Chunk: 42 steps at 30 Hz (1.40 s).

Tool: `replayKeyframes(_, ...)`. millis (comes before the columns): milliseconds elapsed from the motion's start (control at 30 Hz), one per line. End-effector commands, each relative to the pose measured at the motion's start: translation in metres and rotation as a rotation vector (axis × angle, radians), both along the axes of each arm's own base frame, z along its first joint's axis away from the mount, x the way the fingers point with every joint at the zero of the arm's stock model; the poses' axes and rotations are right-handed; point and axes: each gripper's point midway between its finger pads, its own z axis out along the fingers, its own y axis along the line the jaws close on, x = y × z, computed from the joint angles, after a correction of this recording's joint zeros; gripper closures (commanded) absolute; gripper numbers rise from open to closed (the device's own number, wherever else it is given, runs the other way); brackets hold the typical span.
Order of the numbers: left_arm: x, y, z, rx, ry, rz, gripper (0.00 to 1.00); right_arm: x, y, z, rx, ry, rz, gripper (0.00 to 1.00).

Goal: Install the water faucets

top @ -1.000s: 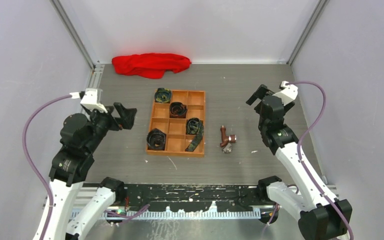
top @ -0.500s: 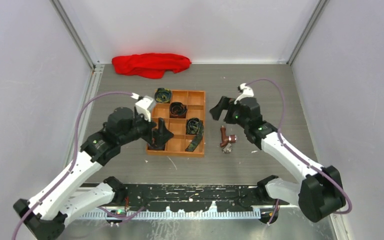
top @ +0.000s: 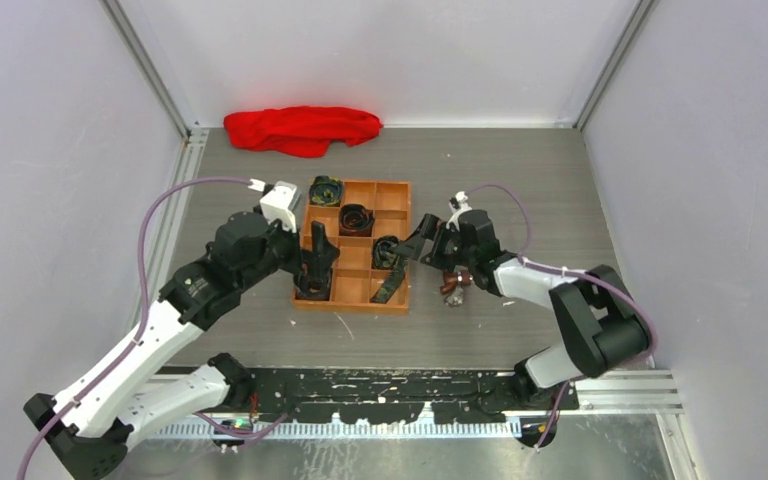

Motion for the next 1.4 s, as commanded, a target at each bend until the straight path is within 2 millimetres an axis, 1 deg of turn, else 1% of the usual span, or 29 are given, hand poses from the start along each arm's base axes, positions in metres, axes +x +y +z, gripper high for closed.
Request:
replayKeyframes(0, 0.007, 0.013, 0.029, -0.027, -0.073, 0.084, 0.01, 0.012, 0.027, 0.021, 0.154, -0.066, 0.074, 0.0)
replayKeyframes(167, 0.008, 0.02, 0.031, -0.022, -0.086, 0.113, 0.0, 0.024, 0.045, 0.023, 0.2, -0.072, 0.132, 0.0)
replayKeyframes(267, 0.008, 0.021, 0.032, -0.023, -0.089, 0.117, 0.01, 0.028, 0.066, 0.03, 0.217, -0.084, 0.187, 0.0)
replayKeyframes(367, 0.008, 0.021, 0.031, -0.027, -0.087, 0.119, 0.01, 0.023, 0.103, 0.04, 0.239, -0.101, 0.267, 0.0)
replayKeyframes(433, 0.008, 0.021, 0.031, -0.031, -0.087, 0.122, 0.01, 0.019, 0.132, 0.05, 0.277, -0.112, 0.319, 0.0)
replayKeyframes(500, 0.007, 0.022, 0.031, -0.034, -0.087, 0.128, 0.01, 0.01, 0.164, 0.061, 0.328, -0.118, 0.383, 0.0)
replayKeyframes(567, 0.007, 0.024, 0.032, -0.037, -0.09, 0.135, 0.01, 0.001, 0.191, 0.066, 0.364, -0.109, 0.441, 0.0)
replayKeyframes(600, 0.006, 0.026, 0.032, -0.036, -0.091, 0.139, 0.01, -0.003, 0.201, 0.07, 0.381, -0.114, 0.465, 0.0)
replayKeyframes(633, 0.005, 0.027, 0.034, -0.038, -0.096, 0.143, 0.01, -0.005, 0.207, 0.074, 0.389, -0.118, 0.478, 0.0)
replayKeyframes(700, 0.004, 0.031, 0.036, -0.039, -0.101, 0.153, 0.01, -0.005, 0.206, 0.078, 0.389, -0.128, 0.474, 0.0)
replayKeyframes(767, 0.002, 0.035, 0.036, -0.042, -0.106, 0.162, 0.01, 0.003, 0.193, 0.073, 0.312, -0.138, 0.433, 0.0)
replayKeyframes(800, 0.001, 0.036, 0.036, -0.041, -0.107, 0.164, 0.01, 0.008, 0.182, 0.068, 0.247, -0.157, 0.414, 0.0)
replayKeyframes(900, 0.001, 0.036, 0.032, -0.038, -0.099, 0.164, 0.01, 0.025, 0.144, 0.062, 0.055, -0.192, 0.311, 0.0)
replayKeyframes(967, 0.001, 0.033, 0.028, -0.037, -0.087, 0.157, 0.01, 0.037, 0.108, 0.054, -0.118, -0.189, 0.205, 0.0)
replayKeyframes(1000, 0.002, 0.031, 0.027, -0.041, -0.081, 0.154, 0.01, 0.039, 0.086, 0.046, -0.226, -0.174, 0.151, 0.0)
replayKeyframes(1033, 0.002, 0.029, 0.025, -0.044, -0.077, 0.149, 0.01, 0.042, 0.065, 0.044, -0.318, -0.175, 0.093, 0.0)
replayKeyframes(1100, 0.004, 0.023, 0.021, -0.045, -0.061, 0.134, 0.01, 0.043, 0.025, 0.045, -0.478, -0.187, -0.017, 0.0)
replayKeyframes(1133, 0.005, 0.02, 0.018, -0.041, -0.051, 0.127, 0.01, 0.046, -0.005, 0.046, -0.581, -0.191, -0.123, 0.0)
replayKeyframes(1200, 0.008, 0.014, 0.01, -0.019, -0.02, 0.111, 0.01, 0.039, -0.049, 0.051, -0.704, -0.182, -0.272, 0.0)
replayKeyframes(1233, 0.008, 0.007, 0.004, -0.007, 0.004, 0.081, 0.0, 0.034, -0.07, 0.054, -0.745, -0.175, -0.35, 0.0)
replayKeyframes(1267, 0.009, 0.0, -0.002, 0.003, 0.037, 0.056, 0.01, 0.027, -0.089, 0.053, -0.774, -0.152, -0.422, 0.0)
replayKeyframes(1333, 0.009, -0.016, -0.012, 0.026, 0.095, 0.014, 0.01, 0.016, -0.118, 0.042, -0.77, -0.06, -0.484, 0.0)
replayKeyframes(1367, 0.008, -0.026, -0.017, 0.043, 0.113, -0.007, 0.0, 0.01, -0.127, 0.033, -0.744, -0.006, -0.49, 0.0)
